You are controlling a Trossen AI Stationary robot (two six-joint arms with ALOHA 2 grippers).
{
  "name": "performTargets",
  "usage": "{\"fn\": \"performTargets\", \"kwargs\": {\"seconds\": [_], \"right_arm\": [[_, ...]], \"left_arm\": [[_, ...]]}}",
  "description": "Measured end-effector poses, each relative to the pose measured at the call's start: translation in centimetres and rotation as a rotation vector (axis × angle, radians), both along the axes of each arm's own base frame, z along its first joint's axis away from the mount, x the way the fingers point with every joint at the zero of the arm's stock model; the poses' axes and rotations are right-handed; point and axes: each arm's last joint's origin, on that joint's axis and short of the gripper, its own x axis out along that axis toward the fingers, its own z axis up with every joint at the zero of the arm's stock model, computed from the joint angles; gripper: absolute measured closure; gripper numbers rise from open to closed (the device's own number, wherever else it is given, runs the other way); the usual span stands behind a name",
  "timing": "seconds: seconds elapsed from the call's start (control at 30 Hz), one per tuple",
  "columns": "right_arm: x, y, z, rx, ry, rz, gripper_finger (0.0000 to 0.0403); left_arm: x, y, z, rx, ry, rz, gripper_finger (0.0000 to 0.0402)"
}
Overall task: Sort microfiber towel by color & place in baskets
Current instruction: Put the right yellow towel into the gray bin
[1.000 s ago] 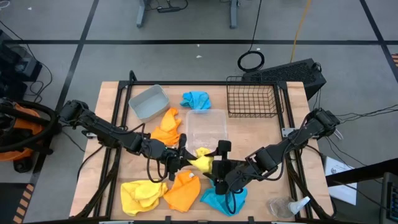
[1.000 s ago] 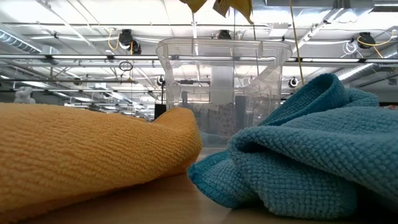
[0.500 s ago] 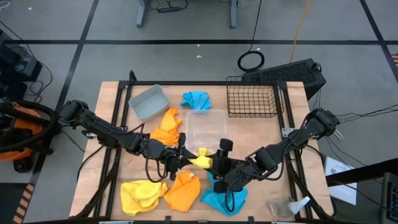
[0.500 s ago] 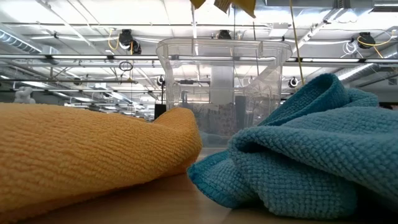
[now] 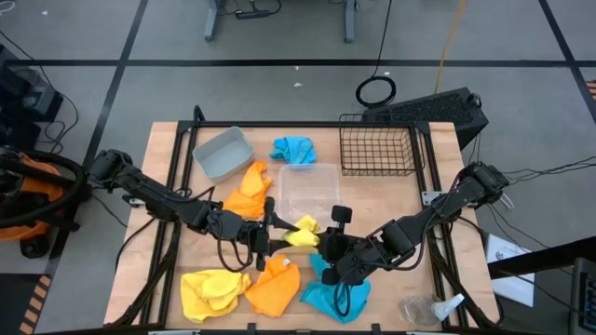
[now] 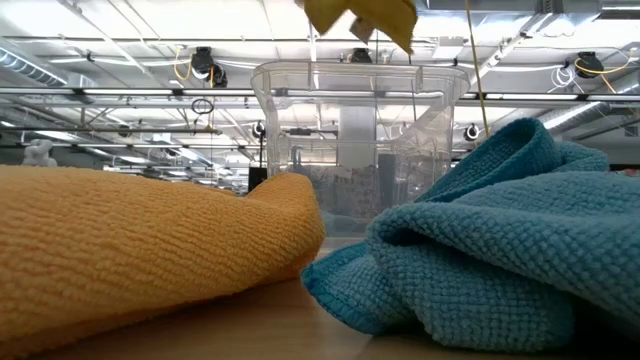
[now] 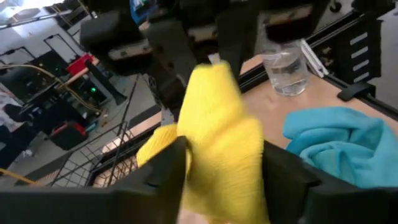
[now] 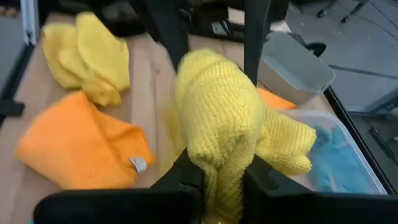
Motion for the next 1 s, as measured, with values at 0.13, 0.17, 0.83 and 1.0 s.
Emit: {"fn": "performTargets", "kwargs": {"seconds": [0.13,0.17,0.83,1.0], "right_arm": [[-0.3,-0.2,-0.3,-0.014,0.037,-0.009,0.0360],[-0.4,-0.2,-0.3,-0.016,0.039,-0.011,0.0360],[0.1,0.0,0.3,-0.102,0.006,0.071,0.0360],[0.3,0.1,0.7,-0.133,-0.017,0.105,0.0360]], "left_arm": [[-0.5,-0.8,-0.1,0.022,0.007,0.042,0.0144],[-0.6,-1.0,-0.1,0.028,0.005,0.063,0.0129],[0.2,-0.3,0.5,0.000,-0.068,-0.051,0.0140],[0.4,0.0,0.4,0.002,-0.063,-0.049,0.0183]]}}
